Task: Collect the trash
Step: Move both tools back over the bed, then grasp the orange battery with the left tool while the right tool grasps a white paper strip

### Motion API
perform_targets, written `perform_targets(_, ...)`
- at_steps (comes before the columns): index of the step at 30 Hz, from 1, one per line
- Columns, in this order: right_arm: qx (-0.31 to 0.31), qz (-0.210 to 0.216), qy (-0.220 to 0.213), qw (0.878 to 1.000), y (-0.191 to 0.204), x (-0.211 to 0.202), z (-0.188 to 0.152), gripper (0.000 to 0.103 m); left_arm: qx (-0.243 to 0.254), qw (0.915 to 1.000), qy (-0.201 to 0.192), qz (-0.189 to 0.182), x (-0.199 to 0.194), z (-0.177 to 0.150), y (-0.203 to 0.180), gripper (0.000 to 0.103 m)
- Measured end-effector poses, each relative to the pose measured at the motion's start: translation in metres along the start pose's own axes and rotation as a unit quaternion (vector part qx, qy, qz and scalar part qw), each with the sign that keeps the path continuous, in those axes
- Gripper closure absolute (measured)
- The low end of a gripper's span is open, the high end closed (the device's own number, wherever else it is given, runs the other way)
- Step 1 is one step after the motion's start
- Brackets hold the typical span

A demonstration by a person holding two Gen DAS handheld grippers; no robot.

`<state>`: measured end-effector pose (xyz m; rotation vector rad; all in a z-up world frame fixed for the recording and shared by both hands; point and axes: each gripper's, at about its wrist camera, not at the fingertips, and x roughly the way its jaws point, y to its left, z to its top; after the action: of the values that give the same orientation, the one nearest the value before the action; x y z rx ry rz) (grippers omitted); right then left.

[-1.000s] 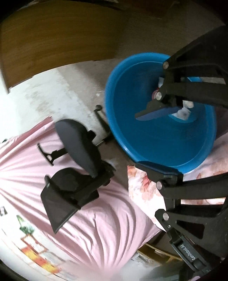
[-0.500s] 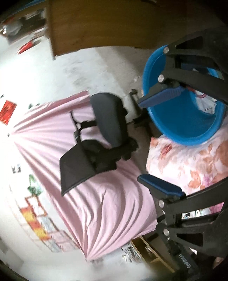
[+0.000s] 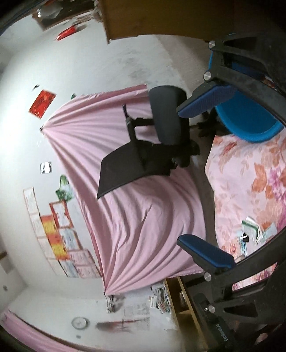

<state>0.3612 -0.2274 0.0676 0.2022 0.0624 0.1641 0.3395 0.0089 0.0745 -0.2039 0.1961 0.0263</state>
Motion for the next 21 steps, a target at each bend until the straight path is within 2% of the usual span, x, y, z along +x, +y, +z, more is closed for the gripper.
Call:
perform_targets(6, -0.038, 0.02, 0.001, 0.999, 0.032, 0.005, -0.01, 0.0, 0.01, 0.9991, -0.021, 0.034, -0.014, -0.009, 0.034, 0.002)
perform_targets(13, -0.082, 0.047, 0.016, 0.995, 0.064, 0.011, -0.026, 0.0, 0.027, 0.9975, -0.034, 0.055, -0.017, -0.021, 0.06, 0.002)
perform_targets(17, -0.1, 0.061, 0.04, 0.992, 0.077, 0.02, -0.038, 0.0, 0.038, 0.9971, -0.029, 0.059, -0.016, -0.029, 0.072, 0.002)
perform_targets(21, -0.122, 0.068, 0.075, 0.987, 0.089, 0.031, -0.051, 0.0, 0.045, 0.9972, -0.007, 0.059, -0.009, -0.037, 0.082, 0.002)
